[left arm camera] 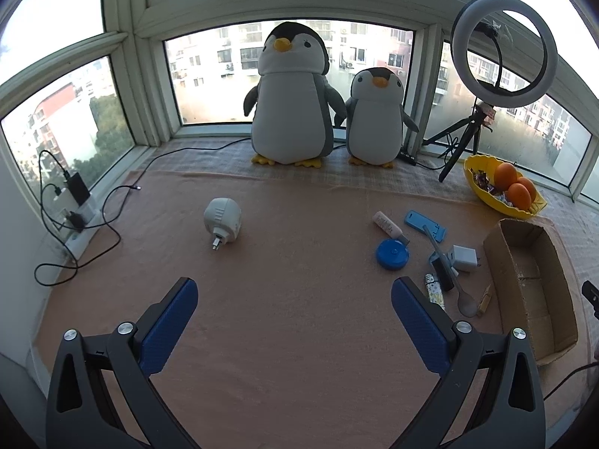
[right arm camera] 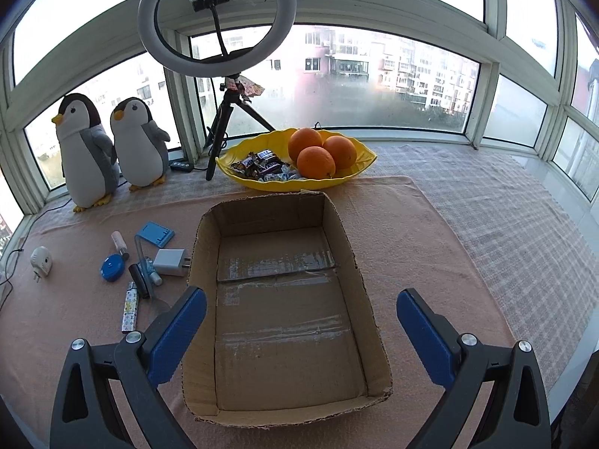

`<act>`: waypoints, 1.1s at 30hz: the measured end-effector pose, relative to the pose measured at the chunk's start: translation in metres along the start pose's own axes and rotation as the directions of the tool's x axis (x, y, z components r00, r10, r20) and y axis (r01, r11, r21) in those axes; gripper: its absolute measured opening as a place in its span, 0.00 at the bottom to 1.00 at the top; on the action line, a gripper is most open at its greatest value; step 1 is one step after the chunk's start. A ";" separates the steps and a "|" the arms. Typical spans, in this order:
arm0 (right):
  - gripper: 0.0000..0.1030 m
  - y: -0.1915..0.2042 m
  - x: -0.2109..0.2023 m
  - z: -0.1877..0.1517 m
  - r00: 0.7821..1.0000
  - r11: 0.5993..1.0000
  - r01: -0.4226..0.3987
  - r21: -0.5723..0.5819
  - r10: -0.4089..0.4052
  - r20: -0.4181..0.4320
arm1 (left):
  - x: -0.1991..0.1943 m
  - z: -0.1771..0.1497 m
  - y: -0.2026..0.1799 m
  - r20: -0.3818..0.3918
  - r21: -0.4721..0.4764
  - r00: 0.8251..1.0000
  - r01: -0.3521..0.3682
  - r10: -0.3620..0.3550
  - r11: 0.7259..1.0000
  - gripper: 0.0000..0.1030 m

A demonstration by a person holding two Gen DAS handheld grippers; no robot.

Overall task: Organize rigid objects
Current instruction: 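Move the left tool toward the blue round tape measure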

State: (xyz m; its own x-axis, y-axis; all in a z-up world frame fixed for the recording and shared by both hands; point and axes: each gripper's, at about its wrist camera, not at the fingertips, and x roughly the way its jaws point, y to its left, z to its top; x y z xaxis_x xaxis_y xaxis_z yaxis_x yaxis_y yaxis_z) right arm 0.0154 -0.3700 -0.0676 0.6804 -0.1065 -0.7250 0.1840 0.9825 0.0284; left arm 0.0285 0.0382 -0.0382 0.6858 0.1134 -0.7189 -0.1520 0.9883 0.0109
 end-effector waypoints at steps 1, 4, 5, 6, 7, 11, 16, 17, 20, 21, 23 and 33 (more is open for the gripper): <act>0.97 -0.006 0.005 -0.001 1.000 1.000 0.008 0.008 -0.008 -0.010 | 0.001 0.000 -0.001 -0.004 0.002 1.000 0.000 0.000 1.000 1.00; 0.97 -0.024 0.019 -0.005 0.999 0.999 0.028 0.039 -0.026 -0.045 | 0.006 -0.001 -0.003 -0.017 0.008 1.000 -0.001 0.001 1.000 1.00; 0.97 -0.030 0.024 -0.007 0.998 0.998 0.032 0.049 -0.030 -0.056 | 0.008 -0.001 -0.004 -0.022 0.010 1.000 0.000 0.001 1.000 1.00; 0.97 -0.035 0.029 -0.008 0.997 0.998 0.038 0.056 -0.034 -0.069 | 0.010 -0.002 -0.005 -0.027 0.013 1.000 0.001 -0.001 1.000 1.00; 0.97 -0.040 0.033 -0.010 0.996 0.997 0.047 0.061 -0.042 -0.080 | 0.012 -0.002 -0.006 -0.033 0.017 0.999 0.003 -0.002 1.000 1.00; 0.97 -0.052 0.052 -0.016 0.990 0.996 0.061 0.064 -0.052 -0.130 | 0.022 -0.005 -0.013 -0.059 0.035 0.998 0.008 -0.006 0.999 1.00; 0.97 -0.058 0.070 -0.022 0.983 0.996 0.034 0.079 -0.018 -0.185 | 0.033 -0.006 -0.023 -0.079 0.057 0.997 0.015 -0.011 0.998 1.00; 0.97 -0.058 0.072 -0.023 0.981 0.996 0.032 0.078 -0.017 -0.191 | 0.035 -0.006 -0.026 -0.081 0.066 0.997 0.016 -0.011 0.998 1.00; 0.97 -0.058 0.079 -0.026 0.978 0.996 0.024 0.080 -0.007 -0.206 | 0.042 -0.005 -0.033 -0.083 0.085 0.996 0.020 -0.013 0.996 1.00; 0.97 -0.058 0.081 -0.027 0.977 0.996 0.020 0.082 -0.002 -0.212 | 0.044 -0.004 -0.035 -0.086 0.090 0.996 0.028 -0.020 0.996 1.00; 0.97 -0.058 0.084 -0.028 0.976 0.996 0.011 0.087 0.009 -0.219 | 0.051 -0.004 -0.041 -0.098 0.102 0.995 0.039 -0.029 0.994 1.00; 0.55 -0.057 0.095 -0.039 0.964 0.993 -0.004 0.118 0.036 -0.265 | 0.100 0.002 -0.064 -0.146 0.118 0.987 0.088 -0.070 0.989 0.99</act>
State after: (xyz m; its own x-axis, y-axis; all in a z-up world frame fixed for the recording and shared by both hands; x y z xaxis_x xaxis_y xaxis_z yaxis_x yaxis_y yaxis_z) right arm 0.0422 -0.4306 -0.1653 0.4743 -0.0269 -0.8800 0.2637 0.9580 0.1128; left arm 0.1081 -0.0137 -0.1090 0.5832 0.0279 -0.8119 -0.0060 0.9995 0.0300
